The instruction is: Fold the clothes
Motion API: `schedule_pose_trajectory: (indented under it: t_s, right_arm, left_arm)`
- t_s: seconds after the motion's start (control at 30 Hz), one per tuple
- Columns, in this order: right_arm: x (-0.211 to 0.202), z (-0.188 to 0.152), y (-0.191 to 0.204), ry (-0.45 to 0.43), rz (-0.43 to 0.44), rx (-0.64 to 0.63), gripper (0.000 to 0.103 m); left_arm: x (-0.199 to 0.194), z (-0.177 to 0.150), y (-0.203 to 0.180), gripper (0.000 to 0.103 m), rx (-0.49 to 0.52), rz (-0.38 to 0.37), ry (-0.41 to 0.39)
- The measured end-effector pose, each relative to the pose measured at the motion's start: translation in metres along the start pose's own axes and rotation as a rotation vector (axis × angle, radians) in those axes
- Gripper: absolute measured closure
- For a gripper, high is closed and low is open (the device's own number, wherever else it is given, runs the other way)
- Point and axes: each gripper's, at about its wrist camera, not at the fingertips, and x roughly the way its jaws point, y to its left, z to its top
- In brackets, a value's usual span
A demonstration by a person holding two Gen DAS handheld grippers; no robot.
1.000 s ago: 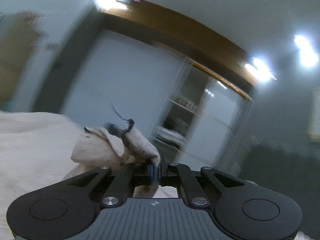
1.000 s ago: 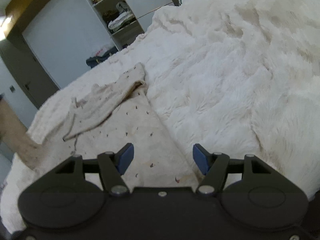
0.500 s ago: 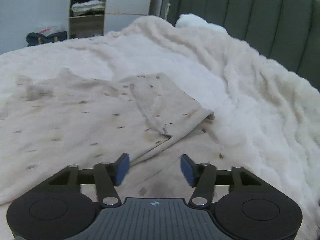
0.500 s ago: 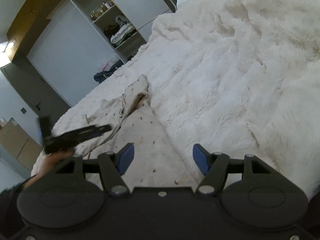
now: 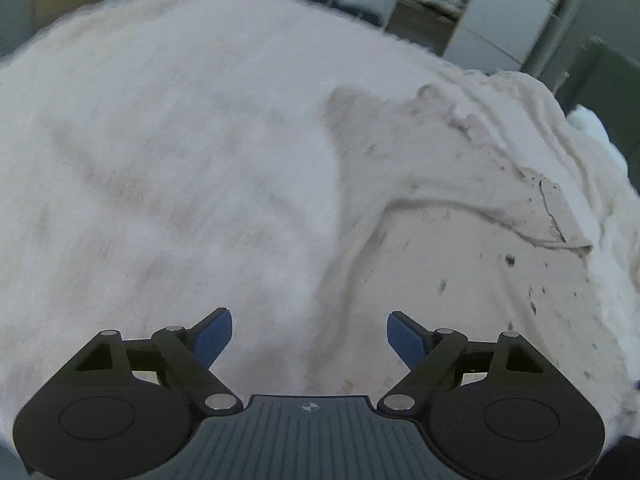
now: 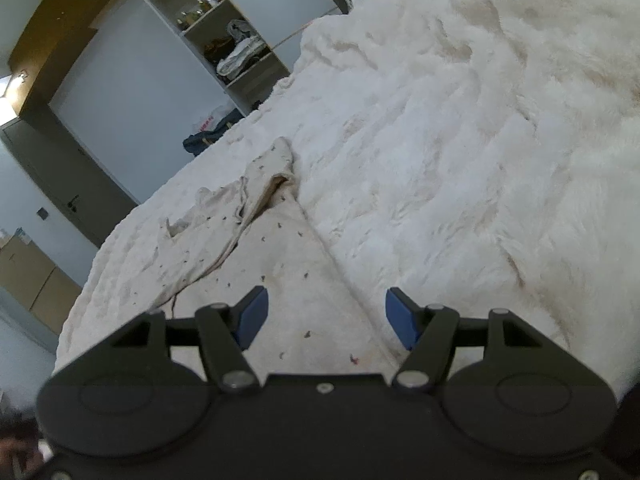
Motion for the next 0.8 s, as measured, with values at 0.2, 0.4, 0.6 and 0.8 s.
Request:
schedule_pose_trajectory:
  t_s: [0.2,0.4,0.6,0.8]
  right_arm:
    - [-0.011,0.015,-0.009,-0.001,-0.042,0.013,0.038]
    - [0.003,0.023,-0.016,0.205,0.001,0.037,0.039]
    - [0.019,0.006,-0.011,0.339,-0.053,-0.023,0.063]
    - [0.019,-0.019,0.015,0.326,-0.069,-0.158,0.068]
  left_arm:
    - [0.001,-0.013,0.022,0.022,-0.128,-0.126,0.022]
    - [-0.012,-0.021,0.019,0.022,-0.032,-0.134,0.046]
    - [-0.009,-0.035,0.001,0.021,0.051,-0.148,0.054]
    - [-0.01,-0.044,-0.002,0.021,0.043,-0.132,0.014]
